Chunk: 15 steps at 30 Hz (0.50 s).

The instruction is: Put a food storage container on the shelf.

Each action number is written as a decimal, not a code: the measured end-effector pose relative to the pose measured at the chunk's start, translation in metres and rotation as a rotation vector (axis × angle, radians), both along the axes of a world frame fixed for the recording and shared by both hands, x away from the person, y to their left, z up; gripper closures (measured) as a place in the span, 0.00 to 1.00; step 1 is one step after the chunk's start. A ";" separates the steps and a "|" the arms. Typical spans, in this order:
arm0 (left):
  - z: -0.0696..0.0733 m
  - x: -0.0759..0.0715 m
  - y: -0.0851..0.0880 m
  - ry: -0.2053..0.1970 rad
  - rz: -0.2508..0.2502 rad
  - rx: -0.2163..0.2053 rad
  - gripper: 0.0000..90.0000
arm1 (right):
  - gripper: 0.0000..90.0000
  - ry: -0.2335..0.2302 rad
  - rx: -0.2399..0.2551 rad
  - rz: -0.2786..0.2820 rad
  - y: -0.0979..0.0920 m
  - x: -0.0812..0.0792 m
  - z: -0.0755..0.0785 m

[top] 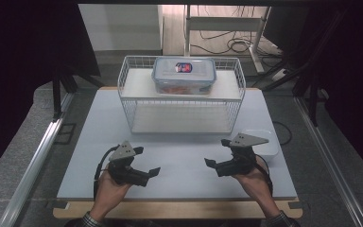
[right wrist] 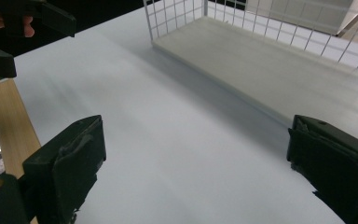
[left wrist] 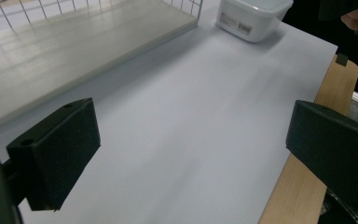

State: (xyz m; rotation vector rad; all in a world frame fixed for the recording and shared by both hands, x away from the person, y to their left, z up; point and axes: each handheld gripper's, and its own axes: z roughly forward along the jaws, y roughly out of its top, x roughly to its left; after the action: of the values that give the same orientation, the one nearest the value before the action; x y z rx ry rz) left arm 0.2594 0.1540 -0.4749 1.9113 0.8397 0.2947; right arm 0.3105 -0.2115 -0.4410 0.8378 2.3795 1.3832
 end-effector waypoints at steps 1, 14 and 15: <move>-0.002 -0.002 0.000 0.001 -0.002 0.002 0.03 | 0.05 0.003 0.003 -0.004 -0.001 -0.002 -0.003; -0.028 -0.021 -0.004 0.004 -0.012 0.075 0.03 | 0.05 0.004 -0.009 -0.013 -0.006 -0.020 -0.031; -0.030 -0.021 -0.005 0.006 -0.017 0.080 0.03 | 0.05 0.006 -0.011 -0.010 -0.005 -0.022 -0.033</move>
State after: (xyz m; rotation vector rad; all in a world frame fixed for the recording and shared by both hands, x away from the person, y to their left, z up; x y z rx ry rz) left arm 0.2380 0.1494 -0.5051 1.9939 0.8267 0.3166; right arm 0.2884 -0.2167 -0.4744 0.8508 2.3818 1.3643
